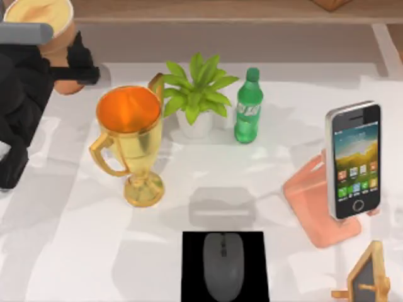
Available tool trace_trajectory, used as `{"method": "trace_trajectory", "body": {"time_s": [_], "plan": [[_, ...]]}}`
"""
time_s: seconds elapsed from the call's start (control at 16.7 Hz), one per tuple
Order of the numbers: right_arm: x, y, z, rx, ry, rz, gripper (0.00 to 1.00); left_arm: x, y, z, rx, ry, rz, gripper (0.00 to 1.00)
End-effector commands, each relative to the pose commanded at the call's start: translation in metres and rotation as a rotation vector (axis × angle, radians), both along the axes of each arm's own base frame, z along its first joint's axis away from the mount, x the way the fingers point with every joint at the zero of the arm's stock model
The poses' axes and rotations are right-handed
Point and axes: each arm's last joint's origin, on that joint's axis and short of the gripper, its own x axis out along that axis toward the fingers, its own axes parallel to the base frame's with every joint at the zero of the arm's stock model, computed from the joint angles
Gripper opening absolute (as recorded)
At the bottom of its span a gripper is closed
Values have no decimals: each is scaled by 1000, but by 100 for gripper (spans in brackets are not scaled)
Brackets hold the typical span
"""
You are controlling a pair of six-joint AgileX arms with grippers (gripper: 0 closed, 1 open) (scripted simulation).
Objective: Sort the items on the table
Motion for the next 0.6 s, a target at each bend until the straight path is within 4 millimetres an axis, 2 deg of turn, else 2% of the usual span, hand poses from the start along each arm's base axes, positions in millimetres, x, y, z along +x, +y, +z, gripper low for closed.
{"method": "trace_trajectory", "body": {"time_s": [0.36, 0.6], "plan": [[0, 0, 0, 0, 0, 0, 100, 13, -41, 67, -31, -65, -69, 0], [0, 0, 0, 0, 0, 0, 100, 36, -59, 96, -32, -29, -55, 0]]}}
